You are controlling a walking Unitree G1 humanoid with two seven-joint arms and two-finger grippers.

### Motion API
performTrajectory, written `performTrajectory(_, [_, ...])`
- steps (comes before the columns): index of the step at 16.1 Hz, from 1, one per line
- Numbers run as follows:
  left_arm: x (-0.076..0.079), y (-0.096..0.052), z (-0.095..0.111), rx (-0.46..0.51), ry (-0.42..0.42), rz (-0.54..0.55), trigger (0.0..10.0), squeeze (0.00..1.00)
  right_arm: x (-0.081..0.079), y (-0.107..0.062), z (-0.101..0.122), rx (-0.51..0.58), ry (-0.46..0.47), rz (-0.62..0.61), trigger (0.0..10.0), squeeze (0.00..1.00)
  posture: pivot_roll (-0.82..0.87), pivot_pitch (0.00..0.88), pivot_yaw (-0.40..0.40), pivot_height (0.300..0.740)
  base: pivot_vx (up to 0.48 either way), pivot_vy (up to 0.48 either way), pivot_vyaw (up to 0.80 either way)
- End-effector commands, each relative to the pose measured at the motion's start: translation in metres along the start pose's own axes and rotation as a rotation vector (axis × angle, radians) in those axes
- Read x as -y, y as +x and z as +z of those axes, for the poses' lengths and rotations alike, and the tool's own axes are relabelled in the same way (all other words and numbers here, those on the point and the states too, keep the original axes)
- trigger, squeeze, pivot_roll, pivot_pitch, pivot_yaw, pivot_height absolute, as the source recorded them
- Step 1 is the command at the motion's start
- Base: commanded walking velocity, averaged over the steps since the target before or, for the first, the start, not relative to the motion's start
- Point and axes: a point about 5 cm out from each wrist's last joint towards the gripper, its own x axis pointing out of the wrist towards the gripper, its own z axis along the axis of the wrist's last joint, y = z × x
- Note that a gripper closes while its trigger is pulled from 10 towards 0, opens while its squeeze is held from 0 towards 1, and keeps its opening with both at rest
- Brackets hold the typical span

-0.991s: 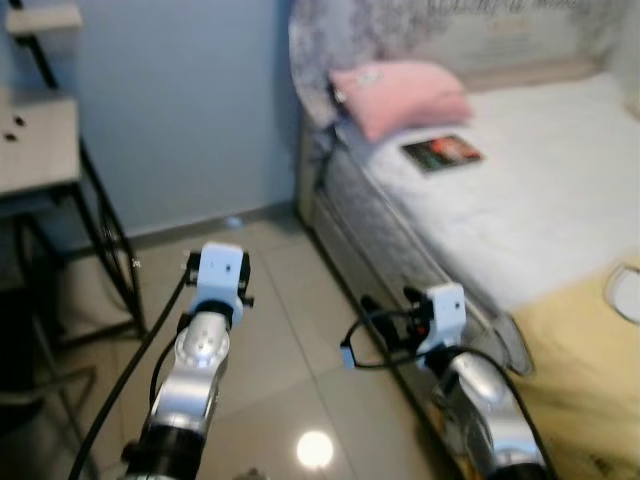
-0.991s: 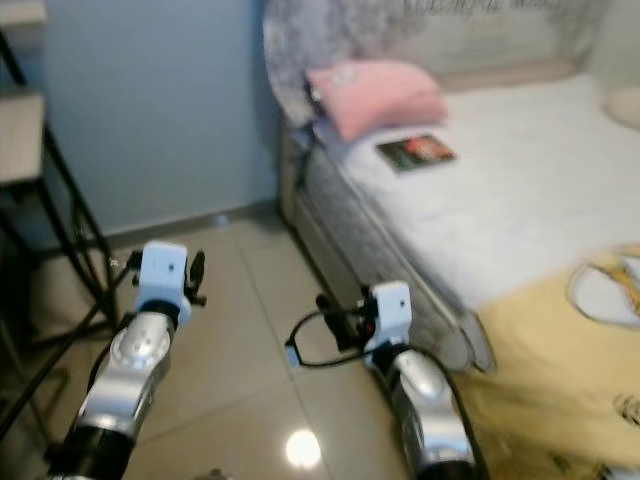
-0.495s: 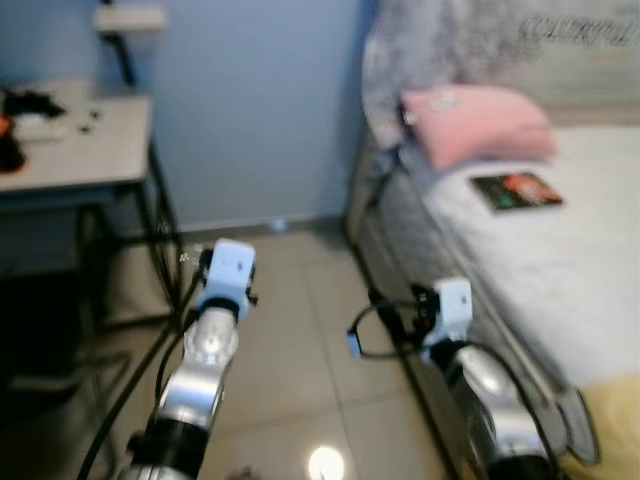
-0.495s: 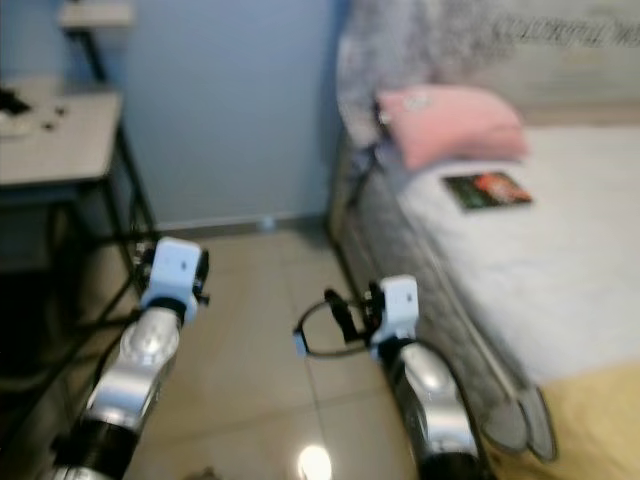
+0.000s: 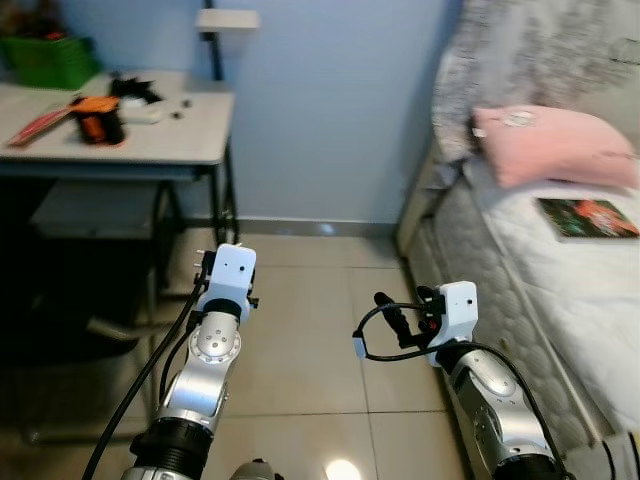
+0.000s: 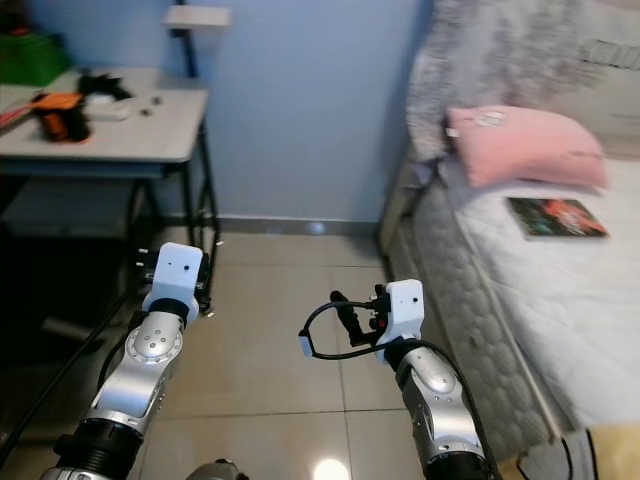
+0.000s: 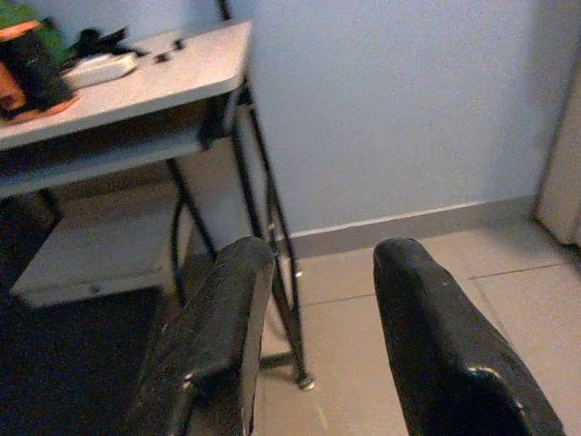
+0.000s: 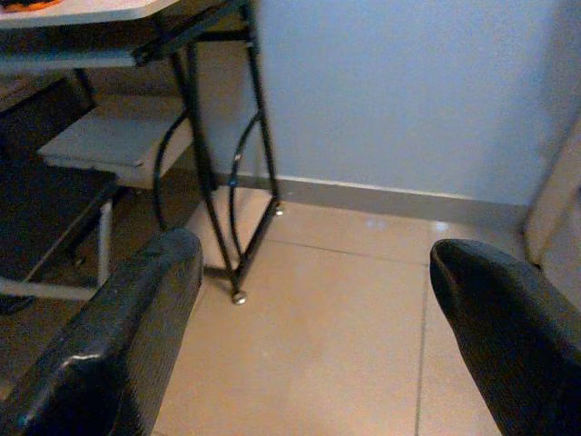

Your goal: Clean up the room

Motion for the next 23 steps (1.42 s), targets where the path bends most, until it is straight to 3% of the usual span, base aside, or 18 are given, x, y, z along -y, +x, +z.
performTrajectory(1, [0.0027,0.0023,0.0049,0.017,0.009,-0.004,10.0,0.00,0.0050,-0.0022,0.0003,0.004,0.008,-0.011,10.0,0.21,0.08,0.000,-0.054,0.740,0.000,0.000,0.51])
performTrajectory(11, [0.0024,0.0030,0.0059,0.027,0.027,0.004,10.0,0.00,0.0034,-0.0036,-0.0022,-0.002,0.032,0.015,10.0,0.23,0.07,0.000,-0.056,0.740,0.000,0.000,0.51])
performTrajectory(13, [0.0018,0.0022,0.0065,0.038,-0.003,0.004,10.0,0.00,0.0011,-0.0040,-0.0021,-0.001,0.029,0.035,10.0,0.25,0.07,0.000,-0.056,0.740,0.000,0.000,0.50])
performTrajectory(16, [0.0018,0.0017,0.0064,0.037,-0.030,-0.002,10.0,0.00,0.0027,-0.0052,-0.0044,-0.010,0.045,0.018,10.0,0.27,0.07,0.000,-0.054,0.740,0.000,0.153,0.50])
performTrajectory(17, [0.0025,0.0020,0.0063,0.036,-0.031,-0.008,10.0,0.00,0.0075,-0.0055,-0.0070,-0.031,0.047,-0.027,10.0,0.23,0.06,0.000,-0.052,0.740,0.000,0.000,0.00])
performTrajectory(23, [0.0054,0.0023,0.0041,0.024,-0.019,-0.015,10.0,0.00,0.0092,-0.0067,-0.0047,-0.020,0.035,-0.023,10.0,0.26,0.06,0.000,-0.058,0.740,0.000,0.000,0.52])
